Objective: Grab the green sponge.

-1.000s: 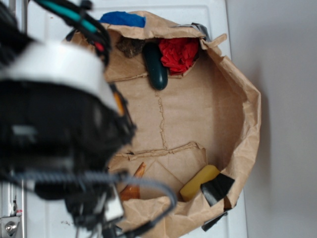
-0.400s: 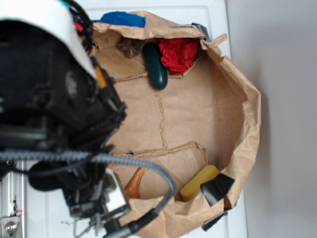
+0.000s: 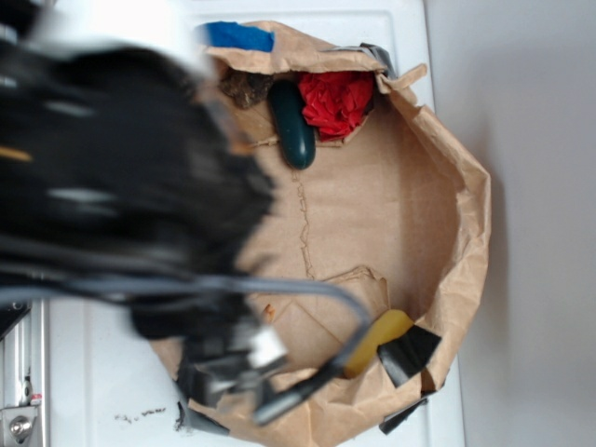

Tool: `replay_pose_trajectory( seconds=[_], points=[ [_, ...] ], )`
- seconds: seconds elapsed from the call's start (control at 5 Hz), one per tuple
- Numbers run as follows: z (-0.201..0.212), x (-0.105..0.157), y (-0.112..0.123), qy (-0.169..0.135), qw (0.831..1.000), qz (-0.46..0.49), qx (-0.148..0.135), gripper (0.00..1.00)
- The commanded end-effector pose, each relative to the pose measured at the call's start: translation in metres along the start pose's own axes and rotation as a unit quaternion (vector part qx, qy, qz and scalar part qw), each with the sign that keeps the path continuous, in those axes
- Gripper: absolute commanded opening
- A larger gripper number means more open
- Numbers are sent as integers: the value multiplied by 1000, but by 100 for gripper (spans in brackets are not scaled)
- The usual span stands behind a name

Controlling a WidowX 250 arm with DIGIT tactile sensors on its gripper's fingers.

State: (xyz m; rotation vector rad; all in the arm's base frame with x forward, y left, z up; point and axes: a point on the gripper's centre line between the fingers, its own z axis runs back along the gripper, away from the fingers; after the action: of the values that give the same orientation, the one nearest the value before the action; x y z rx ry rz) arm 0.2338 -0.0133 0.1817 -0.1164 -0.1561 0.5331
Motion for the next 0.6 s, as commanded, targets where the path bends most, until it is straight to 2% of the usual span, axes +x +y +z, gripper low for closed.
replay_pose_trajectory(
  seconds=[0.0, 0.4],
  points=[
    [-11, 24, -15, -33, 999, 15, 15, 100],
    [-50, 56, 7, -68, 996, 60, 16, 100]
  ],
)
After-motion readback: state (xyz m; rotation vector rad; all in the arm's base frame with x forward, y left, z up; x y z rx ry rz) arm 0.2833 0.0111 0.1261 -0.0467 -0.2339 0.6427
